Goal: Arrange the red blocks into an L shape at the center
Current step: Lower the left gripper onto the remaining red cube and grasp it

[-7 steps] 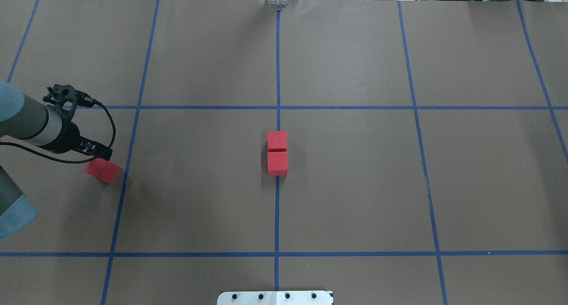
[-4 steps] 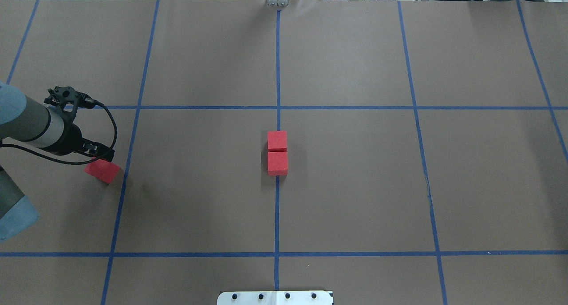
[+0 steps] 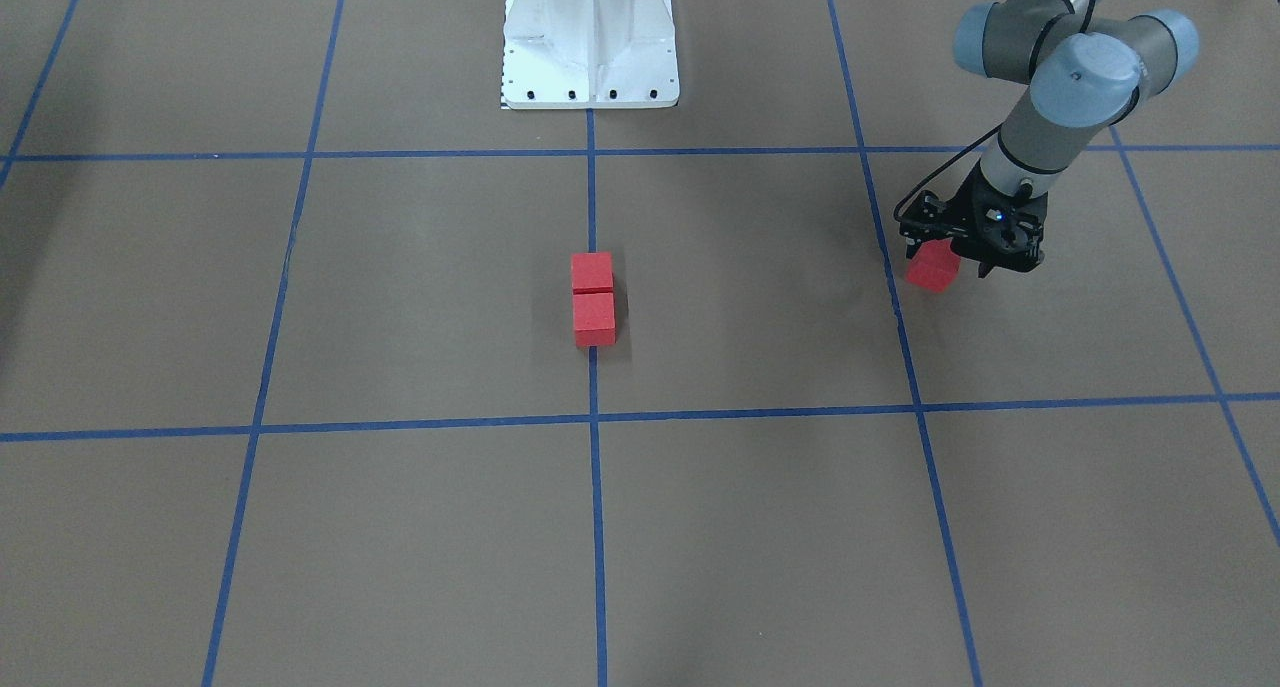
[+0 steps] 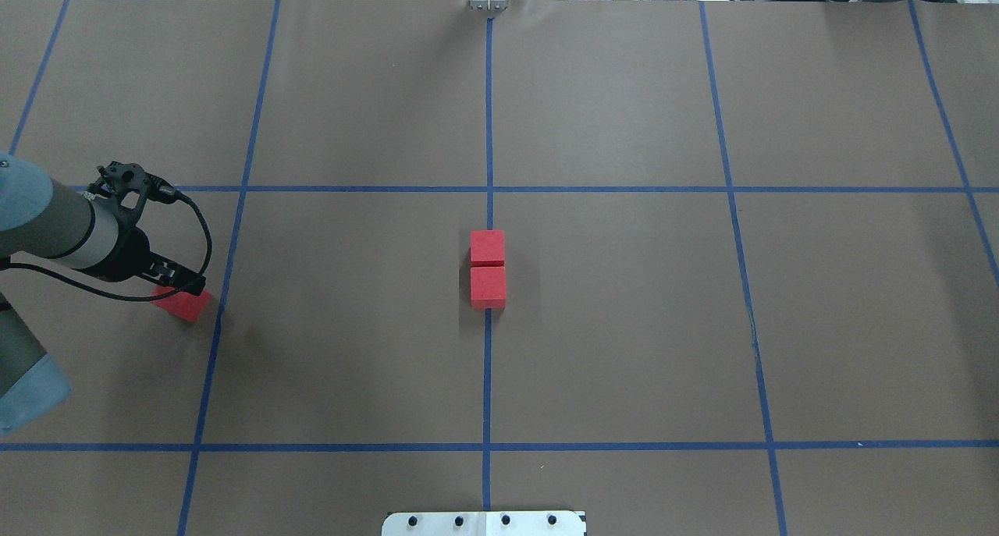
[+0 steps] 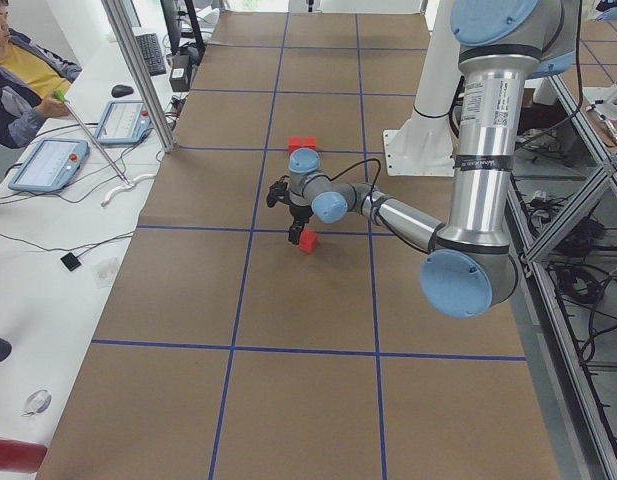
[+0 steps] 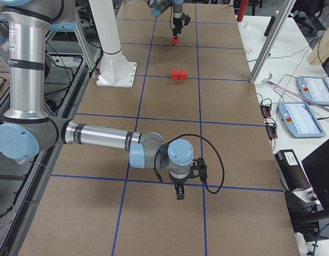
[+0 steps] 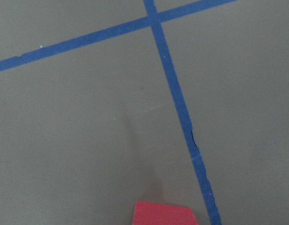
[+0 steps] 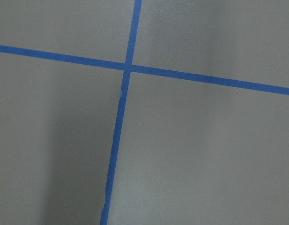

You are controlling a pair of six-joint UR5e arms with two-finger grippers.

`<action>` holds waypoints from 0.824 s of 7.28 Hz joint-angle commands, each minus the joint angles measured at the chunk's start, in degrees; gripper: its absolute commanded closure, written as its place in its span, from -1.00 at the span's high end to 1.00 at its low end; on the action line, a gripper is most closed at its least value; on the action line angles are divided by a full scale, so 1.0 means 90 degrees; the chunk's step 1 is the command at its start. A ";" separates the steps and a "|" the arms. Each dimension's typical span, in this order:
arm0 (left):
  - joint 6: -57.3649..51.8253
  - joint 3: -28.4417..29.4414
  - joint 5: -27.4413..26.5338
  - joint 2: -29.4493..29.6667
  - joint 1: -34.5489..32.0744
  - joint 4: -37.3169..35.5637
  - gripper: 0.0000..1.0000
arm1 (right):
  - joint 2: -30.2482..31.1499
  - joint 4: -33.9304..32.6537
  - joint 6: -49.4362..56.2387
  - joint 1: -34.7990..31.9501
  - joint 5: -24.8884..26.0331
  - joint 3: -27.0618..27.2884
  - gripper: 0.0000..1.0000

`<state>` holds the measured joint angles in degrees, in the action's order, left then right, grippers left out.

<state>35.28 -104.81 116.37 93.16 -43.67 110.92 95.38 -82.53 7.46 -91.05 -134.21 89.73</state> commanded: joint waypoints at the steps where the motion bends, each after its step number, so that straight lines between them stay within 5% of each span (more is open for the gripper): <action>1: -0.0297 0.0053 0.0000 -0.0019 0.0037 -0.0001 1.00 | -0.0012 0.0000 -0.0018 0.0000 0.0000 0.0000 1.00; 6: -0.0190 0.0083 0.0010 -0.0107 0.0096 0.0009 1.00 | -0.0031 0.0000 -0.0028 0.0000 0.0000 -0.0009 1.00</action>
<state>33.30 -104.11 116.42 92.21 -43.01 111.03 95.19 -82.53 7.22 -91.05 -134.21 89.72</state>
